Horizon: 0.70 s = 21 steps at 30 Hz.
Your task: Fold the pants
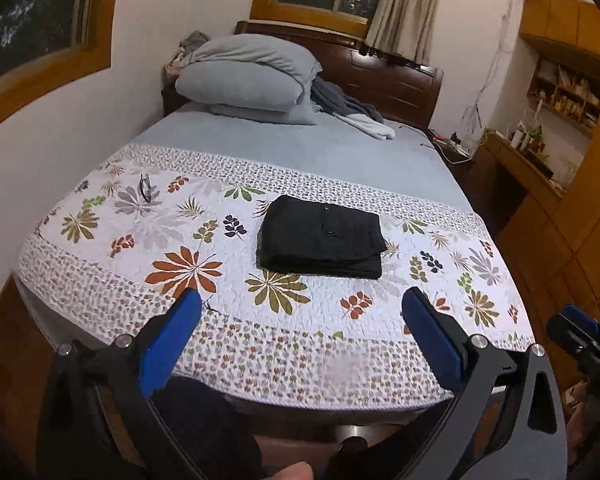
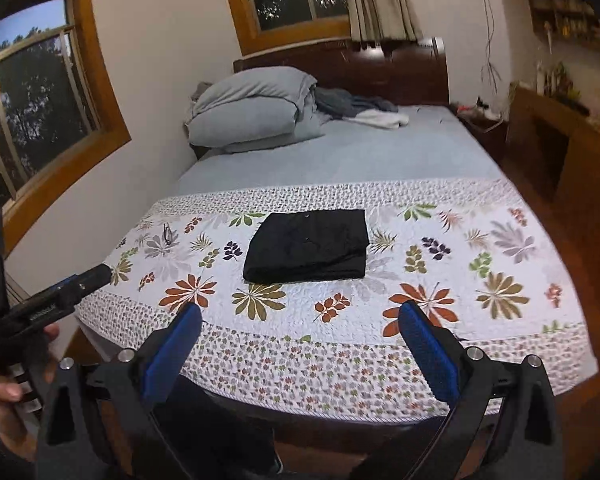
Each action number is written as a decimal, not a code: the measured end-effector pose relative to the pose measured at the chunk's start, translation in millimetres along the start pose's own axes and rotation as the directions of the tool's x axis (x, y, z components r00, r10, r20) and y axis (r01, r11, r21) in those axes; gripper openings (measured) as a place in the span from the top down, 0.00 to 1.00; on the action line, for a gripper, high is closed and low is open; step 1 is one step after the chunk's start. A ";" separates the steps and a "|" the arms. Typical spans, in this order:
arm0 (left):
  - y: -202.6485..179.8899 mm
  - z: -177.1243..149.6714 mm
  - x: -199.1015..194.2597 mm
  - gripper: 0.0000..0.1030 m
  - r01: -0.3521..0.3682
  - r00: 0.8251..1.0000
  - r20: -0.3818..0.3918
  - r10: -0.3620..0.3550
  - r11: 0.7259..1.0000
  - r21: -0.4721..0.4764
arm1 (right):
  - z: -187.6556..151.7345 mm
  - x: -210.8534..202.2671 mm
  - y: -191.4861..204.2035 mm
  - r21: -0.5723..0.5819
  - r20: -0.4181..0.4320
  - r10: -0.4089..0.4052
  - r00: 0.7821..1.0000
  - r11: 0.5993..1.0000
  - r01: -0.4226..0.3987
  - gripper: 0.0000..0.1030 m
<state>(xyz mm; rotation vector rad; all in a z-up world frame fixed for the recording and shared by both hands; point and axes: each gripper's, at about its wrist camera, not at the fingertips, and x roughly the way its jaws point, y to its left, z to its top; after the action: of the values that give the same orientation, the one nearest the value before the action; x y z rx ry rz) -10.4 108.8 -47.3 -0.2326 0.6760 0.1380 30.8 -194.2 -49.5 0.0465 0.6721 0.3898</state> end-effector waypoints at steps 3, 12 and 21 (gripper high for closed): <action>-7.7 -4.4 -26.2 0.03 -0.009 1.000 0.011 0.009 0.999 0.030 | -2.1 -17.0 15.0 -0.043 0.004 -0.024 1.000 0.999 0.024 0.04; -17.9 -18.9 -85.2 0.03 -0.009 0.999 0.043 0.004 0.994 0.105 | 5.4 -55.0 35.7 -0.078 0.020 -0.102 0.995 0.992 0.103 0.04; -20.8 -21.8 -90.2 0.03 0.065 0.997 0.038 -0.069 0.993 0.096 | 5.6 -52.5 32.2 -0.033 -0.005 -0.097 0.995 0.995 0.097 0.04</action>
<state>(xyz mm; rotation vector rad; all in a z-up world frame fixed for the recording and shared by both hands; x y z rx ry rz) -89.0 78.5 -3.2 -0.1605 0.6314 0.0462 -14.1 -183.2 -8.3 -0.0189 0.6717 0.3072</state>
